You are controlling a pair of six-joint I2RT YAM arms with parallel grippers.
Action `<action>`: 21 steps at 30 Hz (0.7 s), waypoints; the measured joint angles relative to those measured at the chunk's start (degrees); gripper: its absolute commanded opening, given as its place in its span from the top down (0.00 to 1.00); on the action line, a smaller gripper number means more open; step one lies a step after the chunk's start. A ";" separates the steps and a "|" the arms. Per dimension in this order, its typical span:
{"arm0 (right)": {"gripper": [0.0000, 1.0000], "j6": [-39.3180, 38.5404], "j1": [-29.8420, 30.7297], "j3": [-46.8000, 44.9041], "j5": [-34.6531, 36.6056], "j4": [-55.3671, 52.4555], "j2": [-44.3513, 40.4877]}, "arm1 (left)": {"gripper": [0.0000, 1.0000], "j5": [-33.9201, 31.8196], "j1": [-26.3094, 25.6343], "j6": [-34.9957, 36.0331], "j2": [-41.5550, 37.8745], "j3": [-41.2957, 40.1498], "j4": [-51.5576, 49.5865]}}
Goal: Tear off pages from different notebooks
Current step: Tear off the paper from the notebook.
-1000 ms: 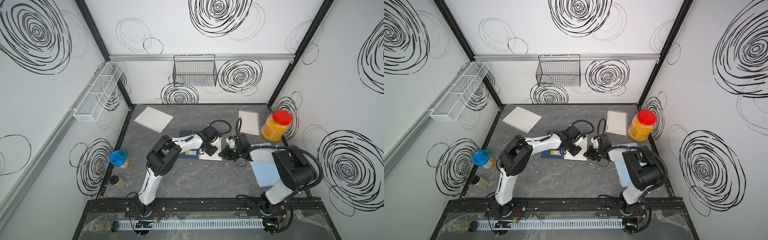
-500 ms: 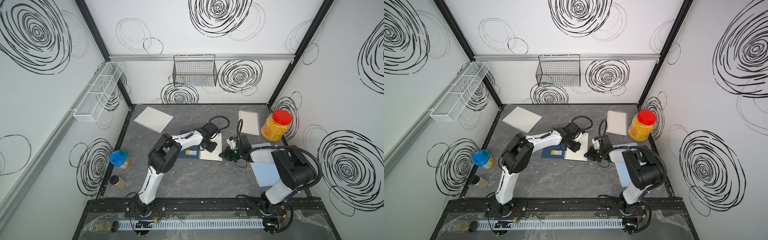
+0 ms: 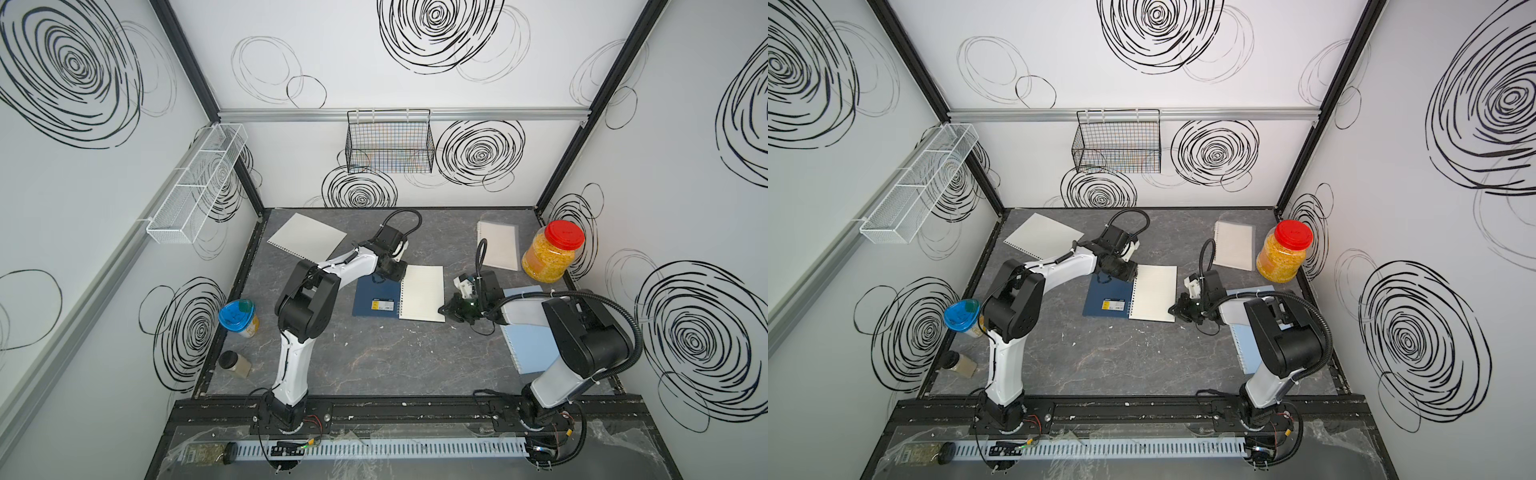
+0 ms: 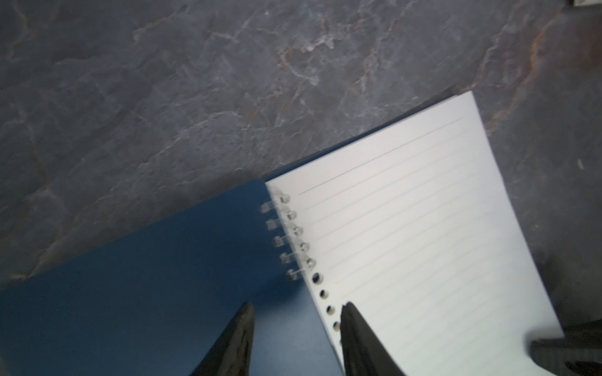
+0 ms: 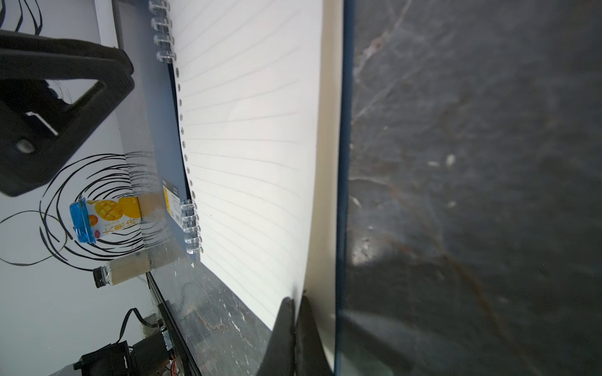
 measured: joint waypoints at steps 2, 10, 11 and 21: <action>0.93 0.07 -0.20 0.00 -0.50 0.42 0.26 | 0.53 -0.24 0.63 0.00 0.00 -1.11 -0.04; 0.81 1.64 -0.59 0.00 -2.51 4.35 1.84 | 0.58 -0.46 0.26 0.00 0.09 -1.92 0.11; 0.81 2.01 -0.61 0.02 -2.75 4.92 1.97 | 0.61 -0.44 0.17 0.02 0.15 -1.92 0.20; 0.63 3.78 -1.36 0.55 -4.31 9.27 3.32 | 0.73 -0.26 -0.35 0.63 1.42 -1.92 0.35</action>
